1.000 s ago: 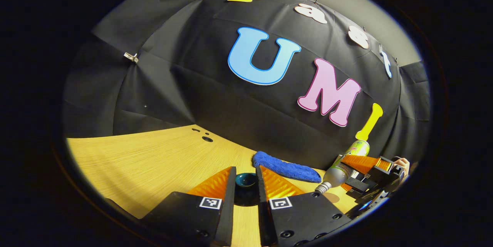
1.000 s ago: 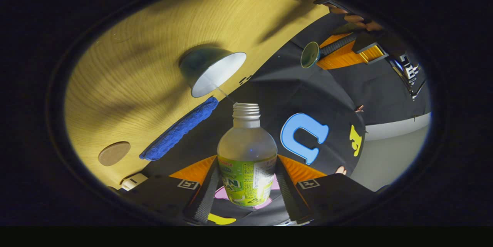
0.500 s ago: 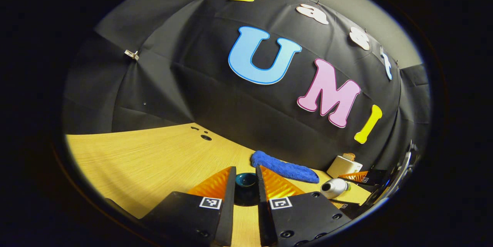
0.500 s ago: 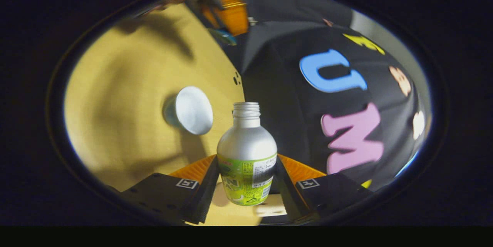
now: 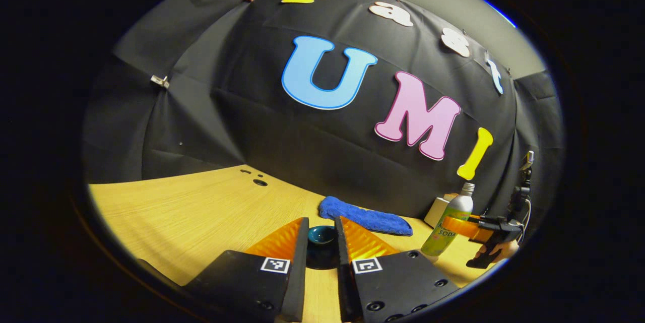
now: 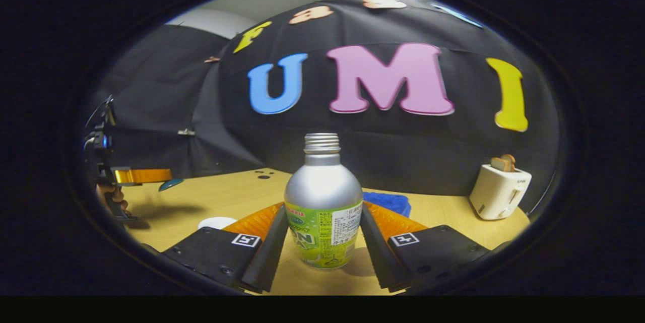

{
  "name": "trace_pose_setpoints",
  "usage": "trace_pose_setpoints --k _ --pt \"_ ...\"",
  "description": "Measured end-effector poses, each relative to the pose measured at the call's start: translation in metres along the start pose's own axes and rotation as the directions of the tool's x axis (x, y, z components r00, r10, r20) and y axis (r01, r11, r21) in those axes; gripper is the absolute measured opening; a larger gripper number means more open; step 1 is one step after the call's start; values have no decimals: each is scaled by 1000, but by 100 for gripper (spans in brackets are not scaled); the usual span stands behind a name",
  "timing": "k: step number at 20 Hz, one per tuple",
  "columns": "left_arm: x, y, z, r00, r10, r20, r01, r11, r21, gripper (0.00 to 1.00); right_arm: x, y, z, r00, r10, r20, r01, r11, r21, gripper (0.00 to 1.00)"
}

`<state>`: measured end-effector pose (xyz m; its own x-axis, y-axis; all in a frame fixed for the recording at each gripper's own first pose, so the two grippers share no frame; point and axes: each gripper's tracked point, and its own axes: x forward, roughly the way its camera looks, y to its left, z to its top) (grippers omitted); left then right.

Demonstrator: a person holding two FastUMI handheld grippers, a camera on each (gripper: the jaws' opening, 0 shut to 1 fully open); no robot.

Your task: Open the teacup lid with one hand, grasp the water bottle and pour water into the teacup with the other hand; after pouring, place the water bottle on the coaster and then close the teacup lid.

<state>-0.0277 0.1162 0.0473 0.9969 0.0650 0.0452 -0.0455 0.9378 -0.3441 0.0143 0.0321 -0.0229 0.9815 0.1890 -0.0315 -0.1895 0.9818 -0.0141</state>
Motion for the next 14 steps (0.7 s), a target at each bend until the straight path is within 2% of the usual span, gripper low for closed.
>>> trace_pose_setpoints --k 3,6,14 --pt "2 -20 -4 1000 -26 -1 27 999 27 31 5 -35 -4 999 -38 27 38 999 15 78" --pt "6 -40 -17 998 -59 -26 60 997 56 31 2 -50 -12 998 -47 33 45 997 54 78" --pt "14 -56 -35 994 -80 -68 86 993 79 31 11 -62 -41 999 -47 4 46 991 125 78"
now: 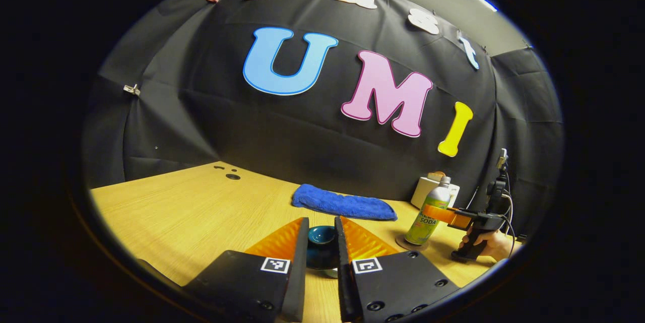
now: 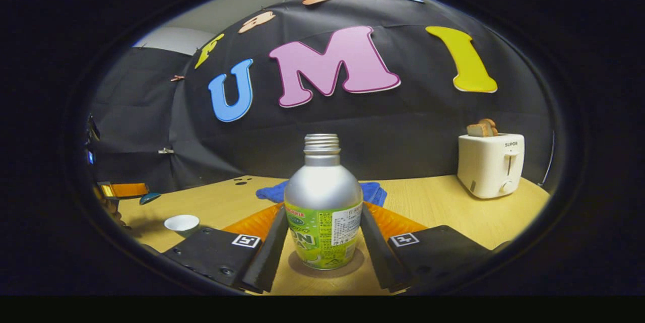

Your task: Open the teacup lid with one hand, grasp the water bottle and pour water into the teacup with the other hand; after pouring, place the water bottle on the coaster and then close the teacup lid.

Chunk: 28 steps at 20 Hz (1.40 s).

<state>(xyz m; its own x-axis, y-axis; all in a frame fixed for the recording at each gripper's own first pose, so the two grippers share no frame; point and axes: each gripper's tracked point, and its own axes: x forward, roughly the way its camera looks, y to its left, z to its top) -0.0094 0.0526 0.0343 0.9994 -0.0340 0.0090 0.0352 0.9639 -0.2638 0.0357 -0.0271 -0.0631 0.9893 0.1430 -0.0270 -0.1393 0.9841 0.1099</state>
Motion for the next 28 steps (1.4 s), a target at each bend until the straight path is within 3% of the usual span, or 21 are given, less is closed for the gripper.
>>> trace_pose_setpoints --k 9,12,16,21,28 --pt "2 -2 -3 1000 2 -7 -2 1000 -3 33 1 11 -5 1000 24 8 -24 996 -91 80" --pt "6 -7 -8 1000 -3 -15 3 1000 -4 31 -1 13 -13 999 34 -27 -35 998 -48 82" --pt "12 -22 -11 999 -37 -21 37 999 1 31 -7 7 -10 999 36 -29 -36 999 -6 93" --pt "25 -33 -22 998 -41 -41 44 995 85 31 -15 8 -13 998 39 -48 -39 999 11 96" --pt "43 -40 -56 991 -7 -133 32 982 187 31 -18 15 -13 999 43 -26 -45 996 -72 96"
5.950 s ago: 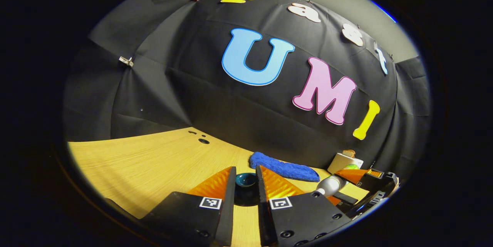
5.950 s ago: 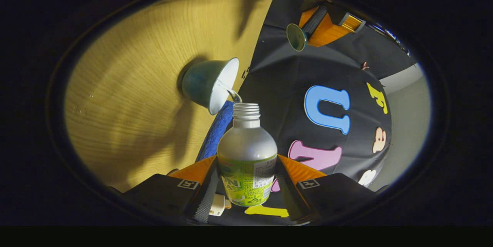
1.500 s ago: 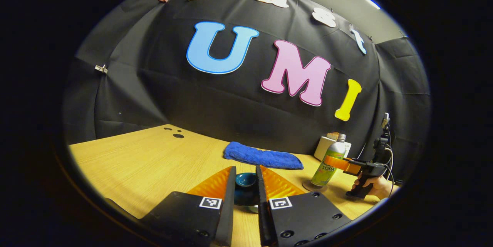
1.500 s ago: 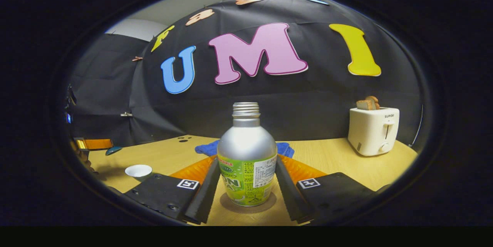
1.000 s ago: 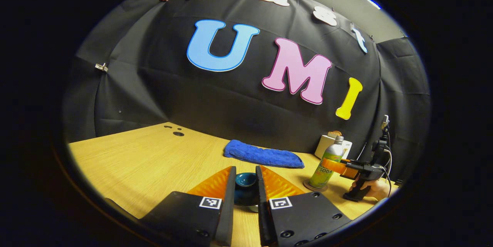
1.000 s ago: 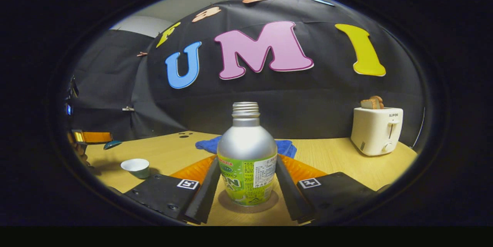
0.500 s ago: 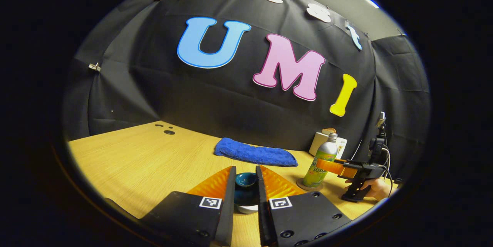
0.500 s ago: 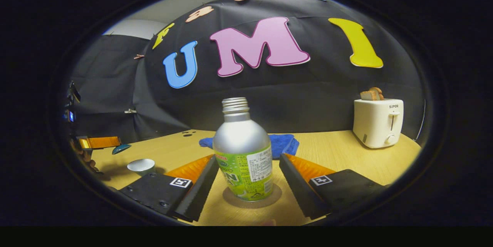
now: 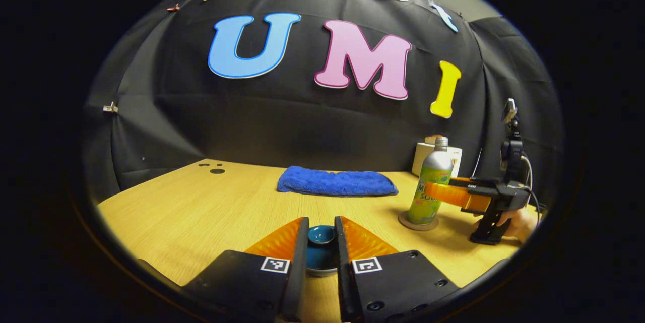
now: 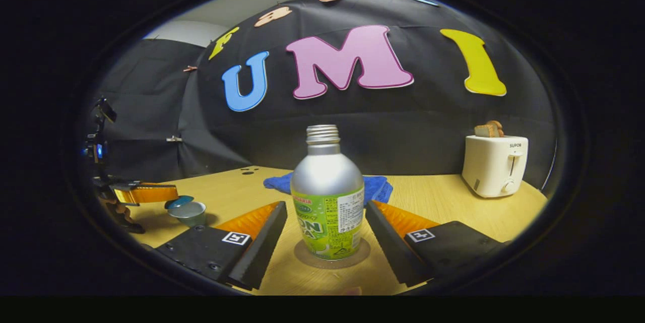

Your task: Open the teacup lid with one hand, grasp the water bottle and pour water into the teacup with the other hand; after pouring, place the water bottle on the coaster and then close the teacup lid.

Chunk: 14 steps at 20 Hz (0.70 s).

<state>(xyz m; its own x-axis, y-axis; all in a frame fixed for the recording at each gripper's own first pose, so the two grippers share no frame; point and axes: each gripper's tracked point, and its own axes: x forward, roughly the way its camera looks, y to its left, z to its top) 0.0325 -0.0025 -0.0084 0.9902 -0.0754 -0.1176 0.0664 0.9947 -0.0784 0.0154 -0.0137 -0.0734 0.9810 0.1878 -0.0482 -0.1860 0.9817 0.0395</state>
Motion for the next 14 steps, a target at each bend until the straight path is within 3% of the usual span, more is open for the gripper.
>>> trace_pose_setpoints --k 7,8,14 --pt "7 -3 -4 999 28 -16 -27 997 69 31 1 -2 0 1000 -13 3 13 1000 -5 96" --pt "8 -4 -4 999 30 -21 -29 997 72 31 0 -2 1 1000 -16 4 16 1000 -6 100" --pt "12 -6 -11 998 28 -64 -22 996 92 31 1 -3 1 1000 -19 5 19 1000 -7 96"
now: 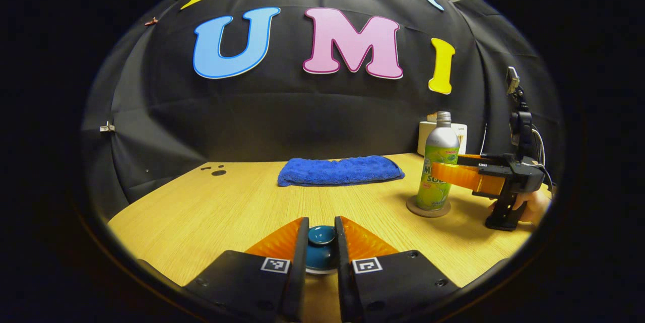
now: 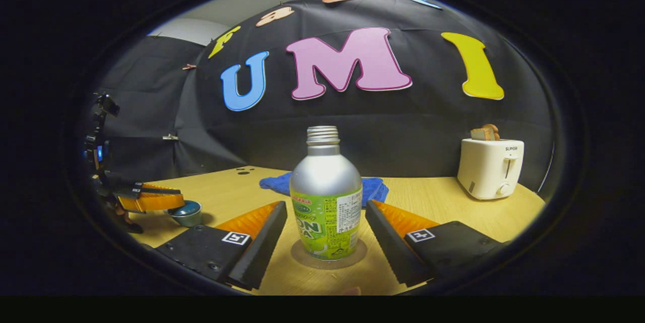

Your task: Open the teacup lid with one hand, grasp the water bottle and pour water into the teacup with the other hand; after pouring, place the water bottle on the coaster and then close the teacup lid.

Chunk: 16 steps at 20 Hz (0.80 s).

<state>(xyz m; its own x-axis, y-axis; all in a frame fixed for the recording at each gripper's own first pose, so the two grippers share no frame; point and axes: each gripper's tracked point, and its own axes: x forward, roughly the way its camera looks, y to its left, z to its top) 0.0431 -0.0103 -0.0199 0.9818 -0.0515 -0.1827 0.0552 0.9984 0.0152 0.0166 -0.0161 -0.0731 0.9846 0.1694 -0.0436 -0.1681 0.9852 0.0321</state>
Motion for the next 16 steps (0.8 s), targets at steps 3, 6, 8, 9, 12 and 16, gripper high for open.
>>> trace_pose_setpoints --k 3,6,8,9,12,16 --pt "0 0 -2 1000 4 -8 -4 1000 5 32 0 0 0 1000 -3 1 3 1000 -1 96" --pt "1 -1 -2 1000 8 -15 -8 1000 12 35 0 -1 0 1000 -4 1 4 1000 -2 97" --pt "-1 -1 -2 1000 7 -12 -7 1000 6 40 -1 0 0 1000 -4 0 4 1000 -1 97" --pt "-2 0 -2 1000 5 -7 -5 1000 -2 44 -1 0 0 1000 -6 1 6 1000 -1 97" --pt "-9 0 1 1000 -1 20 2 1000 -25 68 -3 -2 4 1000 -18 21 18 1000 -7 96" --pt "-19 2 9 996 17 83 -16 1000 -18 84 -5 -4 3 998 -52 28 53 998 -29 96"
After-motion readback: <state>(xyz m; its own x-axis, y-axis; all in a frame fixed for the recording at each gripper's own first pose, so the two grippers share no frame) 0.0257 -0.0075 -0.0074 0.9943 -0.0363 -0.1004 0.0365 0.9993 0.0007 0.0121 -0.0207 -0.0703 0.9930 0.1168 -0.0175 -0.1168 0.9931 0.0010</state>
